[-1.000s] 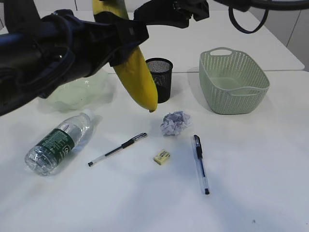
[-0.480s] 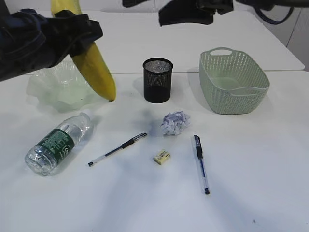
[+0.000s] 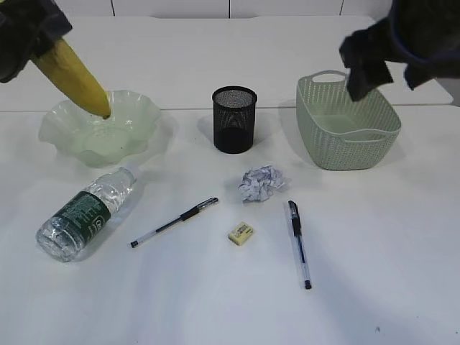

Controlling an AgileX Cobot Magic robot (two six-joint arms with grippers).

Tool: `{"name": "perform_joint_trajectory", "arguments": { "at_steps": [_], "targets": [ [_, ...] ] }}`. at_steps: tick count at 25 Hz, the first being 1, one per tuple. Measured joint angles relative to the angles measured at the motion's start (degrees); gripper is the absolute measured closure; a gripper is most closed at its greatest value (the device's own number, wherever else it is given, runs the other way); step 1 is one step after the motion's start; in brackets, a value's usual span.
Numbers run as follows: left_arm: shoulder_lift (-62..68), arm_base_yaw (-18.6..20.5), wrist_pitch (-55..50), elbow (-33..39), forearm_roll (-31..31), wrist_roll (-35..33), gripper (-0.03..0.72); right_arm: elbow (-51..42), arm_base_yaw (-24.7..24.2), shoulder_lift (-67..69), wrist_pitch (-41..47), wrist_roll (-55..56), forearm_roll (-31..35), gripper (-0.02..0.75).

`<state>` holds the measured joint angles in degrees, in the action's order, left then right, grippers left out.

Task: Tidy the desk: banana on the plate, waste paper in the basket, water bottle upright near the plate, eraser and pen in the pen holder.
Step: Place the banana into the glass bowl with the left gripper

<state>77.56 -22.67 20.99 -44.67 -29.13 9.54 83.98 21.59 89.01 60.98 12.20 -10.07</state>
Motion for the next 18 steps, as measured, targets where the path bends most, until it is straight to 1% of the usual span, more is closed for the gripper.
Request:
{"name": "perform_joint_trajectory", "arguments": {
  "at_steps": [1,3,6,10,13,18],
  "targets": [
    [-0.1,0.6,1.2,0.0,-1.0,0.0,0.386,-0.8,0.0,-0.1,1.0,0.5,-2.9,0.162],
    [-0.1,1.3,3.2,0.0,-1.7,0.0,0.386,-2.6,0.0,-0.1,1.7,1.3,-6.2,0.162],
    [0.0,1.9,5.0,-0.4,-2.2,0.2,0.386,-6.0,0.0,-0.1,1.7,2.2,-7.4,0.162],
    [3.0,3.2,5.3,-3.4,-2.3,3.0,0.386,-9.5,0.0,-0.1,1.7,2.9,-7.5,0.162],
    [6.6,5.3,4.8,-6.6,-2.3,7.8,0.386,-10.2,0.0,-0.4,1.5,3.2,-7.5,0.162],
    [14.0,9.9,3.4,-12.6,-2.1,19.9,0.386,-10.3,0.0,-2.7,1.1,3.6,-7.6,0.162]
  ]
}}
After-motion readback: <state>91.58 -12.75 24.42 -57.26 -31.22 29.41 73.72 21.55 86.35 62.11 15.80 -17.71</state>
